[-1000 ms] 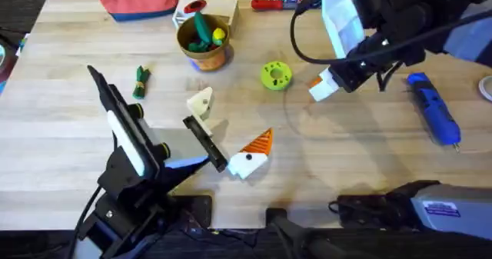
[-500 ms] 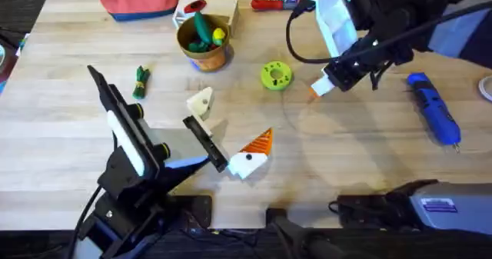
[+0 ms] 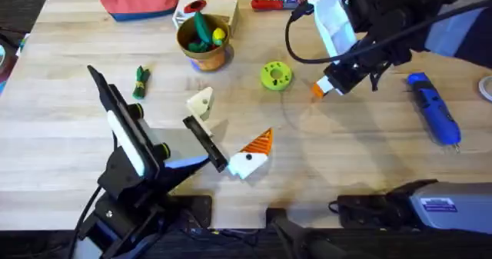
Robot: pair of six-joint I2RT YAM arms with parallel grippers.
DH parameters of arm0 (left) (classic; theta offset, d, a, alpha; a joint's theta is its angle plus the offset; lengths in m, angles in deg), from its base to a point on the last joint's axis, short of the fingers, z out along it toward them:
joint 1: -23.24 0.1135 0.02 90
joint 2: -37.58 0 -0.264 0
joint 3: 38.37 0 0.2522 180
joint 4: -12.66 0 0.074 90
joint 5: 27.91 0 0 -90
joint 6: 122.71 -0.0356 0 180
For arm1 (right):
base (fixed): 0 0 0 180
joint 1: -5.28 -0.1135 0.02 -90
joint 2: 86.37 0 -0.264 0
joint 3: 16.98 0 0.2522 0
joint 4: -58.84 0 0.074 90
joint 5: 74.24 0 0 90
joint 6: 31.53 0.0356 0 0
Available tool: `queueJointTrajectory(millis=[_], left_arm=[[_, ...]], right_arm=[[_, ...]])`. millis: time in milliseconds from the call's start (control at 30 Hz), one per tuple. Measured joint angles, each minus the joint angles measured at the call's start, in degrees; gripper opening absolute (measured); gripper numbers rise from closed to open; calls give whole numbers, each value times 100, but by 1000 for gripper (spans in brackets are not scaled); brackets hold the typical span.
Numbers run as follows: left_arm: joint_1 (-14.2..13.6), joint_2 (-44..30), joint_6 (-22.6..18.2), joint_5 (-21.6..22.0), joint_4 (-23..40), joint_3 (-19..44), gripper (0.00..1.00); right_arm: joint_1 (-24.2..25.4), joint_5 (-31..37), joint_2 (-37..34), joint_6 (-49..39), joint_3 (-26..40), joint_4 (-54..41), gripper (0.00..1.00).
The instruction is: Pick up the gripper from the table and insert it into the empty holder that is missing its gripper. Then pick up a screw, insert it into the mounting hole, and use the screwdriver to tighten it. Finally, clean up the table by picking up the vegetable and placing it into the bucket.
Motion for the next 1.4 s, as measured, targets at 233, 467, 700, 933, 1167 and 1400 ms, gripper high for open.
queueJointTrajectory(millis=[233,467,700,933,1167,1400], left_arm=[[0,0,1,0,0,0,987],[0,0,2,0,0,0,986],[0,0,0,0,0,0,987],[0,0,72,-172,-60,0,987],[0,0,923,-694,-122,0,986],[0,0,1553,-901,-120,0,985]], right_arm=[[0,-2,912,309,278,-502,4],[299,-701,2147,1187,375,-645,4],[767,-2744,2546,2018,-578,405,4],[740,-4239,2455,3079,-1458,1451,4],[456,-5486,2150,3577,-1465,1530,4],[397,-6733,1369,3791,-1467,1571,4]])
